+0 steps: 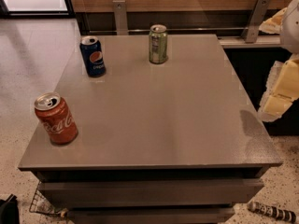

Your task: Pick coke can

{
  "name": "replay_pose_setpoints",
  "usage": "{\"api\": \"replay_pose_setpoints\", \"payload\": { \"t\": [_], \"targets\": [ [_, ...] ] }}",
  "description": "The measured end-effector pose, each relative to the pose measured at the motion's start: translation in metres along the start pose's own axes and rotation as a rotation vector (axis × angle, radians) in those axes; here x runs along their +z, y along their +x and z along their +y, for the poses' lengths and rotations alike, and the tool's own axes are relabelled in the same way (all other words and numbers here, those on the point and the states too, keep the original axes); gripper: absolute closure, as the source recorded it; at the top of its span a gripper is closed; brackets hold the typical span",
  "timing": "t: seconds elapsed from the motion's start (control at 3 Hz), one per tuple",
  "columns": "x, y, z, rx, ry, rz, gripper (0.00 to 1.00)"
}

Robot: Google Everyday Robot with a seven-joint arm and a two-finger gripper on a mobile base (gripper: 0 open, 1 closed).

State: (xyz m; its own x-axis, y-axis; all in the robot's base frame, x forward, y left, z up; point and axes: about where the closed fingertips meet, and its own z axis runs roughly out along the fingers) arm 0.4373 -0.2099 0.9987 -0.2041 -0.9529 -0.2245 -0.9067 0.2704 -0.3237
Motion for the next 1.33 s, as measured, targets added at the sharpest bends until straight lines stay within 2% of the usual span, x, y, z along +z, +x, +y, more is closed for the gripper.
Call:
{"api": "replay_pose_setpoints", "payload": {
  "t": [0.33, 0.67, 1.0, 1.33],
  "targets": [
    [0.0, 0.0, 0.0, 0.0, 0.0, 0.0, 0.0],
    [0.014, -0.013, 0.0, -0.005, -0.016, -0.093, 0.0],
    [0.06, -0.036, 0.002, -0.02, -0.051, -0.313, 0.0],
    [0.088, -0.062, 0.003, -0.033, -0.051, -0.527, 0.0]
  ]
}}
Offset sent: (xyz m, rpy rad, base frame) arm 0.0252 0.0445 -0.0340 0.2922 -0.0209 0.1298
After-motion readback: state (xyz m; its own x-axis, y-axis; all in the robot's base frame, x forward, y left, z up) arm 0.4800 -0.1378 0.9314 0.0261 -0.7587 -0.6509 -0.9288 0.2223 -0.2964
